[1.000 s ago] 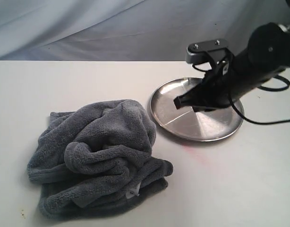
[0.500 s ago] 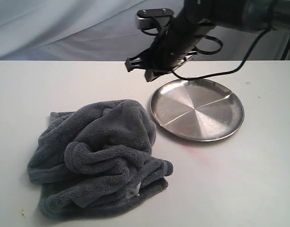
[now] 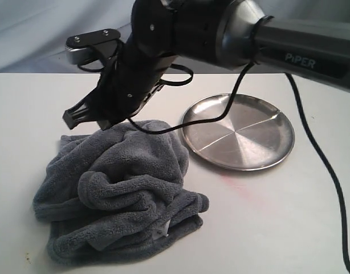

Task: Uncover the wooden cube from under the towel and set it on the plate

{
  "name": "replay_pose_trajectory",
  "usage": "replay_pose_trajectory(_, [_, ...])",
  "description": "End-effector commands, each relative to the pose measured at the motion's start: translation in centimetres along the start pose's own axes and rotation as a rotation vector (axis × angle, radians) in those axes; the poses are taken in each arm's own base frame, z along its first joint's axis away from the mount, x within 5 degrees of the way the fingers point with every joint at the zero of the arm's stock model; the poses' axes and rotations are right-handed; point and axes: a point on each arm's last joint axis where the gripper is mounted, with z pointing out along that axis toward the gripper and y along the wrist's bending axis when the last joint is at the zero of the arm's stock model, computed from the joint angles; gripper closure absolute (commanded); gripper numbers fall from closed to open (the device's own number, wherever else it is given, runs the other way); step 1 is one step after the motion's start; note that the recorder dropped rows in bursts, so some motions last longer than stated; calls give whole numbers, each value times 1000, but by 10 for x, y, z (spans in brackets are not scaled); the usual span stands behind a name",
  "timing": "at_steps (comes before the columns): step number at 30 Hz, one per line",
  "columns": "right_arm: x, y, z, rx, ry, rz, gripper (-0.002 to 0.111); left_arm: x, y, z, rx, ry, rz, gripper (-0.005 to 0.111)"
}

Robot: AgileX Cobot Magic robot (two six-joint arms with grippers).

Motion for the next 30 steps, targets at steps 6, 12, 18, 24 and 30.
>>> replay_pose_trajectory(6, [17, 52, 3, -71, 154, -113, 108, 1, 0, 0, 1, 1, -2, 105])
replay_pose_trajectory(12, [34, 86, 8, -106, 234, -182, 108, 1, 0, 0, 1, 1, -2, 105])
replay_pose_trajectory(18, [72, 91, 28, -101, 322, -190, 108, 1, 0, 0, 1, 1, -2, 105])
replay_pose_trajectory(24, [119, 71, 17, -60, 297, -149, 108, 1, 0, 0, 1, 1, -2, 105])
replay_pose_trajectory(30, [152, 40, -25, -14, 229, -59, 108, 1, 0, 0, 1, 1, -2, 105])
